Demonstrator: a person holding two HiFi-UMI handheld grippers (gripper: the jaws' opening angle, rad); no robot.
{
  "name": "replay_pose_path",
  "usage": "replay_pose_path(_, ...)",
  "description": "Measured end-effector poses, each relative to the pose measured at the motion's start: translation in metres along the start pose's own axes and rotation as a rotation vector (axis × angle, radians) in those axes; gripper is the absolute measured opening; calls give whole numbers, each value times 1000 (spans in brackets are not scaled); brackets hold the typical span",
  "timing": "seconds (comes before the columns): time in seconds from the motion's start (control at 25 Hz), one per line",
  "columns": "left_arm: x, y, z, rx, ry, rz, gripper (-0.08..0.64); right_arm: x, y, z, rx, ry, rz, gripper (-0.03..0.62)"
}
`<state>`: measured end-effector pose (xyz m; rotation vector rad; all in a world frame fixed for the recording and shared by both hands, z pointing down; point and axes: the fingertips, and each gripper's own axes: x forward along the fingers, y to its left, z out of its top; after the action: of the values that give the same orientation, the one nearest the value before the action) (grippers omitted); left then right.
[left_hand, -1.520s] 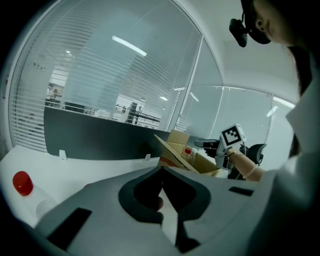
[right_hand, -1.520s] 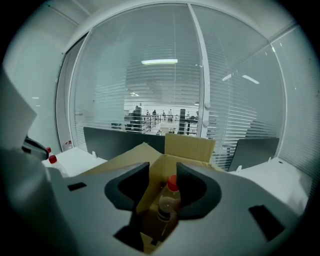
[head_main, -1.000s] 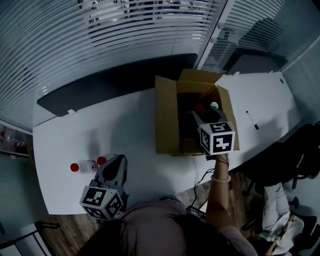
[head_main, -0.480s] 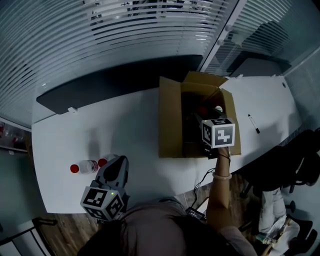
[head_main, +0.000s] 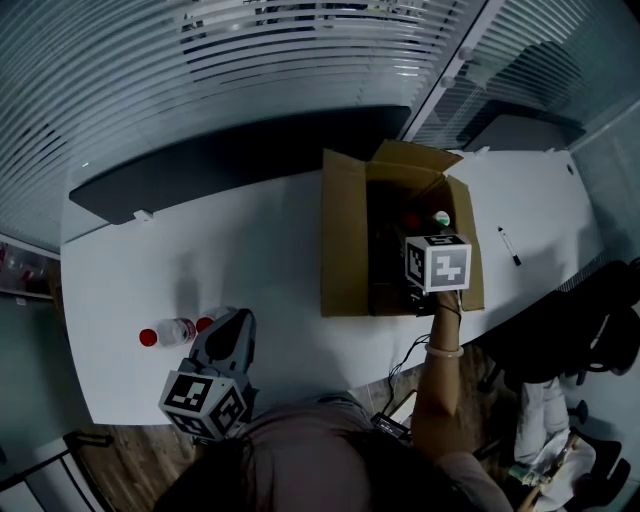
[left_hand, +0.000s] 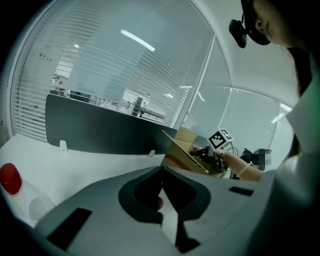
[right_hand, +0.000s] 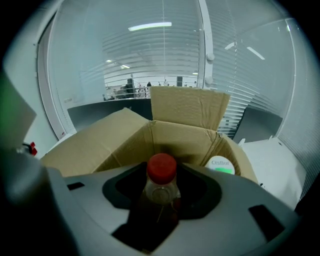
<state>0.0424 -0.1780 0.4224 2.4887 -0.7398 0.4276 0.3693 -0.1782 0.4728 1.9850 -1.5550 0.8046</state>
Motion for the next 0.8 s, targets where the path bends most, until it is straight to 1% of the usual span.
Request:
replay_pose_path(0.2, 1, -3, -1, 7, 2, -11, 8, -3, -1, -3, -15, 10, -6, 195)
replay_pose_path(0.48, -4, -4, 0, 16, -9, -6, 9, -8, 5, -8, -49, 7, -4, 186)
replay_pose_path(0.8, -11, -15, 0, 32, -23, -27, 9, -33, 12, 3, -70, -56, 4, 178)
